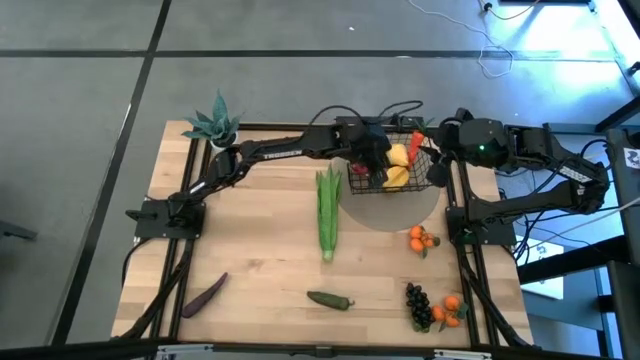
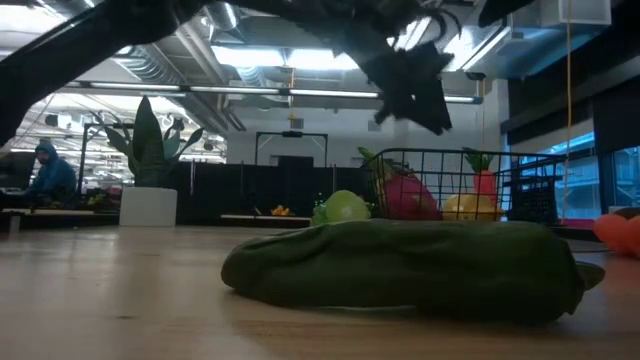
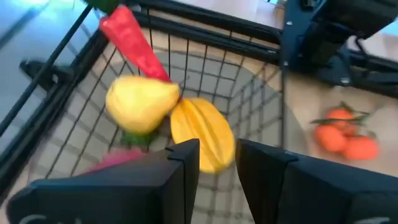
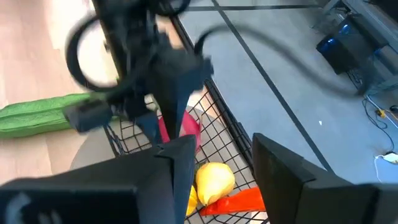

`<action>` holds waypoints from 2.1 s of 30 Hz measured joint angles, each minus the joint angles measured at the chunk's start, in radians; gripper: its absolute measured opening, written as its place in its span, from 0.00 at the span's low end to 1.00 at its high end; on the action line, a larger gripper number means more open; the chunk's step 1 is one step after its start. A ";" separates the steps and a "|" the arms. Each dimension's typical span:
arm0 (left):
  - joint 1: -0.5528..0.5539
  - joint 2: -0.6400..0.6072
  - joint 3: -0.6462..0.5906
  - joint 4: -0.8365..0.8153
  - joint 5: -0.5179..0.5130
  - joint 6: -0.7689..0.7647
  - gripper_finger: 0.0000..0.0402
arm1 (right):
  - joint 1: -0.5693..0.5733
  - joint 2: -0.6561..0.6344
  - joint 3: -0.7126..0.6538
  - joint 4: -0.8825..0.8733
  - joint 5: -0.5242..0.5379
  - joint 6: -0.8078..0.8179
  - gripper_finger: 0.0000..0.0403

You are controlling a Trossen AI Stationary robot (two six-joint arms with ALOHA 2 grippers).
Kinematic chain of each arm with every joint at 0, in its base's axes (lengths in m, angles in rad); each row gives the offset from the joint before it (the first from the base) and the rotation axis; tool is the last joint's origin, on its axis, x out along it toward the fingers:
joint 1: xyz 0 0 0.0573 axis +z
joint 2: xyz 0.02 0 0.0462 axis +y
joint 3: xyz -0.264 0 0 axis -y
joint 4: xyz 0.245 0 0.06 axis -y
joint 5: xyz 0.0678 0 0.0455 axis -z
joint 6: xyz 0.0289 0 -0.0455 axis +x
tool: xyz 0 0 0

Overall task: Build produce basket
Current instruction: Put the eggplant into the black wire basket

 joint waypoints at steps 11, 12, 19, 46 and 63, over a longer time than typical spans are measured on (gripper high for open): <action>-0.077 -0.169 0.000 -0.383 -0.013 -0.269 0.22 | 0.000 -0.015 0.000 -0.001 -0.267 -0.100 0.36; -0.087 -0.182 0.000 -0.425 -0.013 -0.300 0.22 | 0.000 -0.015 0.000 0.000 -0.290 -0.116 0.36; -0.191 -0.235 -0.001 -0.663 -0.054 -0.552 0.22 | 0.000 -0.015 0.000 -0.001 -0.424 -0.216 0.36; -0.744 -0.250 -0.101 -1.039 -0.020 -1.400 0.22 | 0.000 -0.007 0.000 0.035 -0.773 -0.403 0.36; -0.948 -0.249 -0.461 -1.040 0.053 -1.664 0.22 | 0.000 0.087 0.000 0.144 -0.802 -0.329 0.36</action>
